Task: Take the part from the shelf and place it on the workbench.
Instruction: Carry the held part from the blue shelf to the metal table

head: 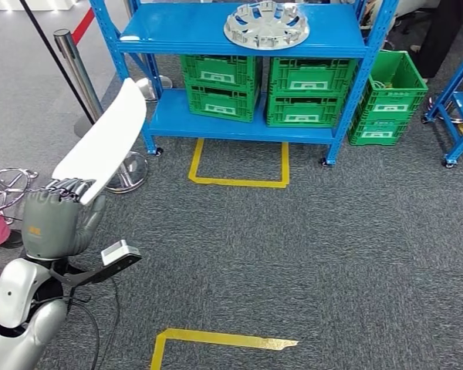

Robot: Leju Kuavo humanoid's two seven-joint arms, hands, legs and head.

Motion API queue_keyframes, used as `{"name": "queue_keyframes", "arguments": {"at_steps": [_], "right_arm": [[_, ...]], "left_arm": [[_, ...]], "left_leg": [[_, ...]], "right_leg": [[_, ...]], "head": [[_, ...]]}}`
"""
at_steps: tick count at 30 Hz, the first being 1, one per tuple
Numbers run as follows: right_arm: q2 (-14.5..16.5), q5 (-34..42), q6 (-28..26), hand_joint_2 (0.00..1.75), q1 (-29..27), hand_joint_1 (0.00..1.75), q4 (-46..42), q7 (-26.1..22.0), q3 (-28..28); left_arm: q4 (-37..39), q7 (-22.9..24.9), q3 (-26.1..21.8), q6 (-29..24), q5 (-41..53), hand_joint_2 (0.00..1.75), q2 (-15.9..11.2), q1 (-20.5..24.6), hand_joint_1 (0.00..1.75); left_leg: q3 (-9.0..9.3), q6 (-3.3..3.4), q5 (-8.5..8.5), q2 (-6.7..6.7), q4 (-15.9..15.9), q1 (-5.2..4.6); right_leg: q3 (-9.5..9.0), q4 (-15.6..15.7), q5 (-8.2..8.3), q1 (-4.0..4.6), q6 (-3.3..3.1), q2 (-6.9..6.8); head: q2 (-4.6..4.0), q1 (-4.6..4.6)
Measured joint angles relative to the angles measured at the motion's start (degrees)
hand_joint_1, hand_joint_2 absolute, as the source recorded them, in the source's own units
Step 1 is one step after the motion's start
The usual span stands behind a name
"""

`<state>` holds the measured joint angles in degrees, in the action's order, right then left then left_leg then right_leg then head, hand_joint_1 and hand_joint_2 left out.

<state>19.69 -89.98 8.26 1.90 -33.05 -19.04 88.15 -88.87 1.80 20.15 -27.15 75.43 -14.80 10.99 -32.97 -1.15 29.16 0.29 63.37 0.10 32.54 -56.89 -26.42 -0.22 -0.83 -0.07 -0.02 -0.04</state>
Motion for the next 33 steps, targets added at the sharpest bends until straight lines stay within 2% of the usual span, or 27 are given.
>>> {"name": "queue_keyframes", "arguments": {"at_steps": [1,2,4,5,9,13,33], "right_arm": [[0.0,0.0,0.0,0.00,0.0,0.00,0.0,0.0,0.0],[0.0,0.0,0.1,0.00,0.0,0.00,0.0,0.0,-0.1],[0.0,0.0,0.2,0.00,0.0,0.00,0.0,0.0,-0.3],[0.0,0.0,0.2,0.00,0.0,0.00,0.0,0.0,-0.4],[0.0,0.7,0.5,0.00,0.0,0.00,0.0,0.1,-0.8],[0.0,1.8,1.3,0.00,0.0,0.00,0.0,0.2,-0.9],[0.0,2.5,1.4,0.00,0.0,0.00,0.0,1.1,-1.4]], "left_arm": [[0.0,0.0,0.0,0.0,0.0,1.75,0.0,0.1,1.75],[0.0,0.0,-0.1,0.0,0.0,1.75,0.0,0.1,1.75],[0.0,-0.1,-0.1,0.0,0.0,1.75,0.0,0.1,1.75],[0.0,-0.1,-0.1,0.1,0.0,1.75,0.0,0.0,1.75],[0.0,-0.1,-0.1,0.1,0.0,1.75,0.0,0.0,1.75],[0.0,-0.1,-0.2,0.1,0.1,1.75,0.0,0.0,1.75],[0.0,-0.2,-0.2,0.1,0.2,1.75,0.1,0.1,1.75]], "left_leg": [[1.88,0.33,-1.13,0.00,-3.7,-0.10],[2.98,0.44,-1.69,0.00,-6.2,-0.16],[3.15,0.39,-1.74,-0.02,-7.5,-0.31],[2.99,0.31,-1.83,-0.03,-7.5,-0.34],[2.71,0.73,-2.05,-0.04,-7.4,-0.60],[2.53,0.99,-2.09,-0.03,-7.2,-0.74],[2.35,1.11,-2.19,-0.03,-7.1,-0.71]], "right_leg": [[0.13,-0.1,0.10,0.10,0.18,0.01],[0.36,-0.2,0.15,0.24,0.24,0.00],[0.87,-0.4,0.28,0.40,0.26,-0.06],[0.99,-0.4,0.34,0.38,0.25,-0.08],[1.04,-0.1,0.86,0.10,0.90,-0.04],[1.12,0.0,1.05,-0.03,1.19,-0.04],[1.36,-0.1,1.15,-0.01,1.33,-0.03]], "head": [[0.00,0.02],[0.00,0.06],[0.00,0.11],[0.00,0.13],[0.00,0.11],[0.00,0.11],[0.00,0.08]]}}
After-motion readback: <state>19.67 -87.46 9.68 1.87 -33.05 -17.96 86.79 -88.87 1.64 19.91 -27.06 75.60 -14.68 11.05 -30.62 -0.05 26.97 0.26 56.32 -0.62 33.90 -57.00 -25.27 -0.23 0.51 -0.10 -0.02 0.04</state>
